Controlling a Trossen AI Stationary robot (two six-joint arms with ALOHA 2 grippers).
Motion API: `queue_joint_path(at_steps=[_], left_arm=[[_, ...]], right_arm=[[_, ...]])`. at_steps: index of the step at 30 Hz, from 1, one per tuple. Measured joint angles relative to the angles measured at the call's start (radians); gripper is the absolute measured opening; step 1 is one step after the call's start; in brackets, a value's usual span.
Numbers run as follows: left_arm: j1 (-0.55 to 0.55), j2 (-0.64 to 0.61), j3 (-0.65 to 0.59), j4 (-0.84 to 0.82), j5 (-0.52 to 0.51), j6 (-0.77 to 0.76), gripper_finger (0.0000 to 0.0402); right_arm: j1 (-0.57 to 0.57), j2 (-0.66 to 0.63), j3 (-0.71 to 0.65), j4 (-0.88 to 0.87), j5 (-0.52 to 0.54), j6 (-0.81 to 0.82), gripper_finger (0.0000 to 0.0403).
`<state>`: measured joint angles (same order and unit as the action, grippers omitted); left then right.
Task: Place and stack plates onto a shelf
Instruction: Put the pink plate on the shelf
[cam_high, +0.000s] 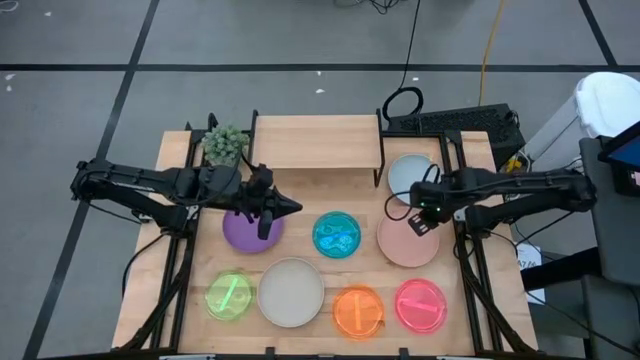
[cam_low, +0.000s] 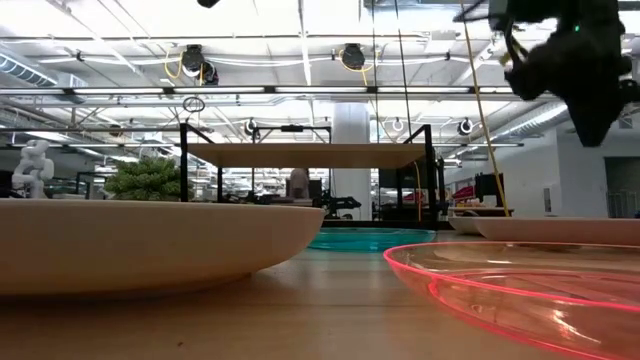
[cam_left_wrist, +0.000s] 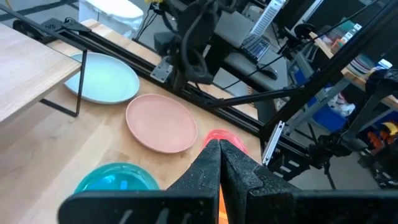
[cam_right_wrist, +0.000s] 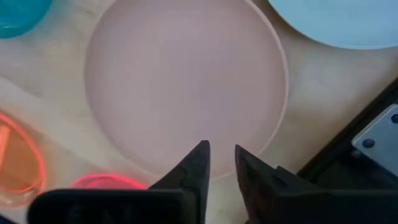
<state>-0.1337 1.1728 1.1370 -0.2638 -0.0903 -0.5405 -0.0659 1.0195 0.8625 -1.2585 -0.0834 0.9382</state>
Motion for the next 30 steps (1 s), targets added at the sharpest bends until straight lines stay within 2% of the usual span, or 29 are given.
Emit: queue_joint_path(at_steps=[12,15,21,30], left_arm=[[0.000,0.000,0.000,0.000,0.000,0.004,0.0003],[0.000,0.000,0.000,0.000,0.000,0.005,0.0003],[0.000,0.000,0.000,0.000,0.000,0.004,0.0003],[0.000,0.000,0.000,0.000,0.000,0.005,0.0003]], right_arm=[[-0.140,0.011,-0.171,0.179,0.009,-0.125,0.0159],[-0.169,0.027,-0.192,0.196,0.045,-0.160,0.0171],[-0.217,0.052,-0.227,0.213,0.059,-0.226,0.0177],[-0.236,0.056,-0.293,0.283,0.055,-0.241,0.0163]])
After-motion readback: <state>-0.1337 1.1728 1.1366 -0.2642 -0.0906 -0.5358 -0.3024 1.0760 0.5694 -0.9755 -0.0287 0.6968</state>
